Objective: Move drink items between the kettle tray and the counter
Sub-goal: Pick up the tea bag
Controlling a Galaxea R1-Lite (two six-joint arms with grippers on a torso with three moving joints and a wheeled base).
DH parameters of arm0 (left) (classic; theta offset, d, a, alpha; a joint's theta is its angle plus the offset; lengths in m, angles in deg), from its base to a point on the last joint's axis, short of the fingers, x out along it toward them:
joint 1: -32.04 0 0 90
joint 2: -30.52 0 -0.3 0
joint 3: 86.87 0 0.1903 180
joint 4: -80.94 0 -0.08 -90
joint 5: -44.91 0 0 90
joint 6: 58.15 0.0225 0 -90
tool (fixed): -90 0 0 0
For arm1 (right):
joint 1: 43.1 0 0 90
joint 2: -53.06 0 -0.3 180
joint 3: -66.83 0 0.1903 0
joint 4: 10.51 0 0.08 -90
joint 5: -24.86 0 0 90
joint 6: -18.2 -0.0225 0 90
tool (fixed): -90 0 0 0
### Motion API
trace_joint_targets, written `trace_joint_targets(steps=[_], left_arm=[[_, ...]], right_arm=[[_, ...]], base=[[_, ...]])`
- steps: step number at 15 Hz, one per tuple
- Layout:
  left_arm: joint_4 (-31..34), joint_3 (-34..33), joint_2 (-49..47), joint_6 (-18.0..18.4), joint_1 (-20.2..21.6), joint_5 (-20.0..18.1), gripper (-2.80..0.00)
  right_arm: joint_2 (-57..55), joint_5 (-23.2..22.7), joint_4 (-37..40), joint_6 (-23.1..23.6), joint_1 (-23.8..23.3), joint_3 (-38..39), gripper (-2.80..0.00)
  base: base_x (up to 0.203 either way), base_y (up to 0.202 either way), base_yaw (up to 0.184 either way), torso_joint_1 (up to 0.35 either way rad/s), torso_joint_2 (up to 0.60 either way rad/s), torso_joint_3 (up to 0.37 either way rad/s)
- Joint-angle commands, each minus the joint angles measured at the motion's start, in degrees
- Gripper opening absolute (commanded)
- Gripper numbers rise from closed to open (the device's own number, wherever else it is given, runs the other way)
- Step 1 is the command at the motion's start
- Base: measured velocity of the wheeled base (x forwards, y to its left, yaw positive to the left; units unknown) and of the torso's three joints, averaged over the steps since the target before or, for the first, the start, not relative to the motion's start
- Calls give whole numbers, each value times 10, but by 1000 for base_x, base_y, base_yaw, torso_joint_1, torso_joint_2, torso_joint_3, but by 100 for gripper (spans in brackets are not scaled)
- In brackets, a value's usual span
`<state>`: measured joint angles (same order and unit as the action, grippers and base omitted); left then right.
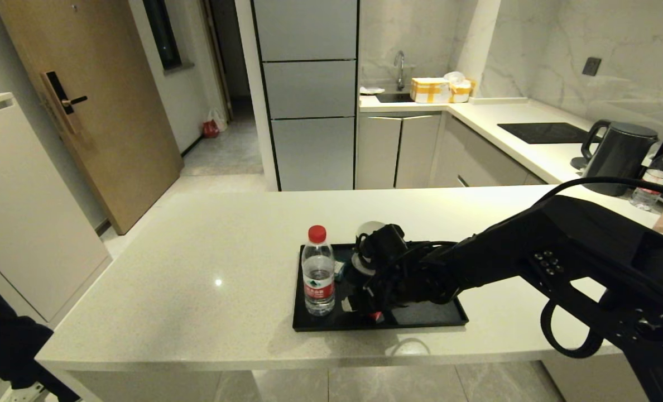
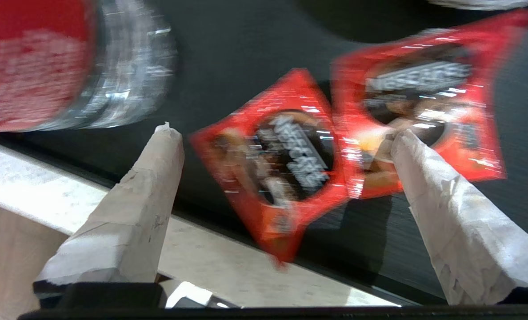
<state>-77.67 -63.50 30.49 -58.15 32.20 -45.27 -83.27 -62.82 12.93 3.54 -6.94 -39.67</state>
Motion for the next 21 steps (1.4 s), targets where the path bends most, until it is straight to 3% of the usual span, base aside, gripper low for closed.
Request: trace_joint_targets(steps=[1,2,3,16,21], left_arm=[[0,-7,1,0,0,0,-280],[0,-7,1,0,0,0,-280],[0,-7,1,0,0,0,-280],[0,-7,1,0,0,0,-280],[0,-7,1,0,0,-1,-280]], right_arm=[[-6,1,0,-1,1,-5,0],[-6,1,0,-1,1,-5,0],[-6,1,-1,-1,1,-5,-280],[1,0,1,-9,0,-8,-280],[121,1,13,-33,-24,25,-280]], base=[[0,0,0,0,0,0],[0,0,0,0,0,0],[0,0,0,0,0,0],[0,0,0,0,0,0],[0,0,0,0,0,0]])
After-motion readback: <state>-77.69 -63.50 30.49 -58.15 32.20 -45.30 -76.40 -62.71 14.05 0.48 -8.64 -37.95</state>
